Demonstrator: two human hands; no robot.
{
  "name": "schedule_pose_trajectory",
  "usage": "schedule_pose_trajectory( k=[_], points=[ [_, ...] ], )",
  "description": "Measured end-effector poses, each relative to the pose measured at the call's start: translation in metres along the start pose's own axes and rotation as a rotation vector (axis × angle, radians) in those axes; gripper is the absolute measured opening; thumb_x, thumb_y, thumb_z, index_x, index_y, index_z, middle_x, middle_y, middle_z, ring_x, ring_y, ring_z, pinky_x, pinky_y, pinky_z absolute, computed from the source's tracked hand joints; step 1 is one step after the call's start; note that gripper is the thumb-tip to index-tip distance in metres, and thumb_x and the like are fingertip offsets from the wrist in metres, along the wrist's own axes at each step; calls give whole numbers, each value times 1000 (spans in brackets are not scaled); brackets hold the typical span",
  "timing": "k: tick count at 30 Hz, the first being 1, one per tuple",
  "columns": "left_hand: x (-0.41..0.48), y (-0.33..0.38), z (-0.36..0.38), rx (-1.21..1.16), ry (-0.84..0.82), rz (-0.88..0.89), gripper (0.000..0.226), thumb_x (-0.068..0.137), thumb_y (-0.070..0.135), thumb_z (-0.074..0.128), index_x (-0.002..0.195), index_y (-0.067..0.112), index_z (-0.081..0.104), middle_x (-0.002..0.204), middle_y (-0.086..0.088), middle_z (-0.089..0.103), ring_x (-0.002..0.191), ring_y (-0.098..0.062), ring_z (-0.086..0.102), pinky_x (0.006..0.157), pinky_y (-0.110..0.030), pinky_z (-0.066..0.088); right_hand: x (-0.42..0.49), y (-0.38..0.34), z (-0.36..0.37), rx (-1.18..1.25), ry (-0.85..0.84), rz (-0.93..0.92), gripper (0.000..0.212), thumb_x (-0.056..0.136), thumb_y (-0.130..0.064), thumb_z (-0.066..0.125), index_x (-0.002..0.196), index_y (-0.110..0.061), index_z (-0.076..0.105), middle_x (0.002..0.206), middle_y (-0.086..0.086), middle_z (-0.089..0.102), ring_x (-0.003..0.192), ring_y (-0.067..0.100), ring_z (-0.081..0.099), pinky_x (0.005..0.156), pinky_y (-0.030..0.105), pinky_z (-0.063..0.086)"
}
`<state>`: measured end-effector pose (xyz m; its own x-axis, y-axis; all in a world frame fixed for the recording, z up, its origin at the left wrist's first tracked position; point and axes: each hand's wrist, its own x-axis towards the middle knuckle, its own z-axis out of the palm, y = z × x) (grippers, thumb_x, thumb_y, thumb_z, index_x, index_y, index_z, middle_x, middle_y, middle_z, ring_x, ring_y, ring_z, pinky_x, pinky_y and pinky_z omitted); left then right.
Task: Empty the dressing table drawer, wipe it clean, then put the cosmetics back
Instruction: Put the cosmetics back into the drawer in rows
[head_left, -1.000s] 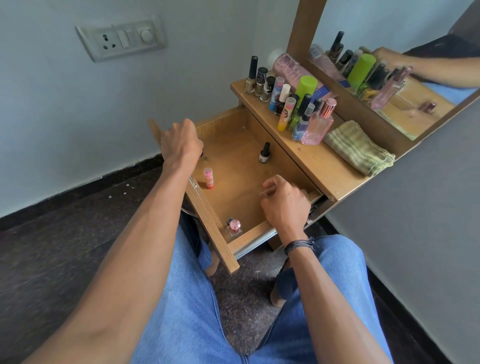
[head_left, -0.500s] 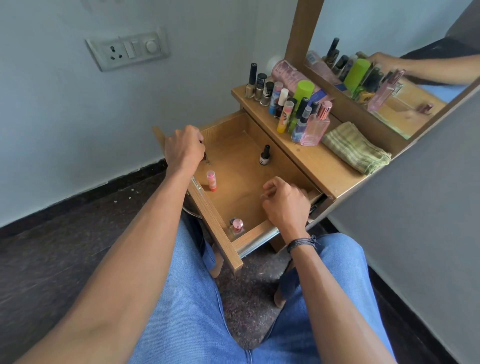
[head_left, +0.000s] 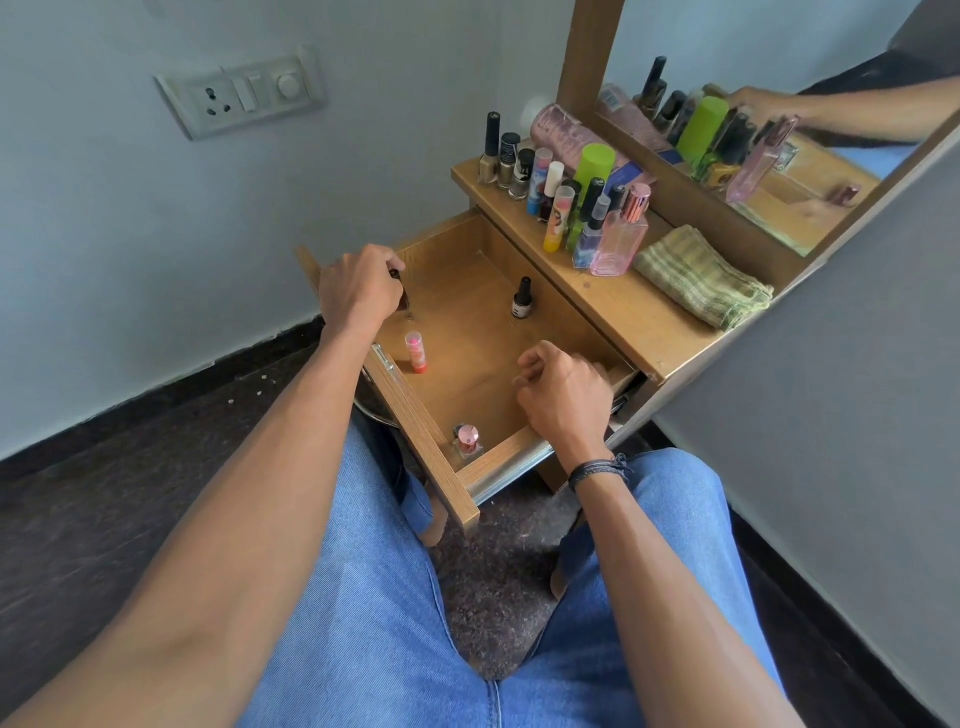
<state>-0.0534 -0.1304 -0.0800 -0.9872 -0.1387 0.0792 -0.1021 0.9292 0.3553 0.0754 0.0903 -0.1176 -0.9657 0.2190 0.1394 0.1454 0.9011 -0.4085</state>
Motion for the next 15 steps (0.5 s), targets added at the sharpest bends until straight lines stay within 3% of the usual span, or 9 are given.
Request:
schedule_pose_trajectory(
  k=[3,7,11,15],
  points=[
    [2,2,0,-2,-4,7,21,98,27,68,119,28,71,115,-2,75,89,-22,72,64,-28,48,0,0,0,7,1,2,15,85,-26,66,99,-29,71,87,-10,75,86,17,67,87,33,48],
    [4,3,2,3,13,-2,10,100,25,66,106,25,73,109,0,75,79,-17,64,59,-26,43,0,0,-1,1,-14,2,15,86,-28,67,100,-29,71,87,-9,75,88,18,67,86,34,49],
    [4,4,3,42,22,2,12,100,20,65,108,22,74,112,-3,75,92,-24,72,64,-30,49,0,0,-1,10,-15,-2,15,84,-27,67,99,-29,70,87,-8,75,89,19,67,86,34,46],
    [5,6,1,103,30,-5,12,99,18,66,105,21,76,111,-8,75,100,-31,71,80,-37,56,0,1,0,16,-11,-9,15,84,-26,67,99,-29,70,86,-8,75,88,19,67,87,33,43]
  ],
)
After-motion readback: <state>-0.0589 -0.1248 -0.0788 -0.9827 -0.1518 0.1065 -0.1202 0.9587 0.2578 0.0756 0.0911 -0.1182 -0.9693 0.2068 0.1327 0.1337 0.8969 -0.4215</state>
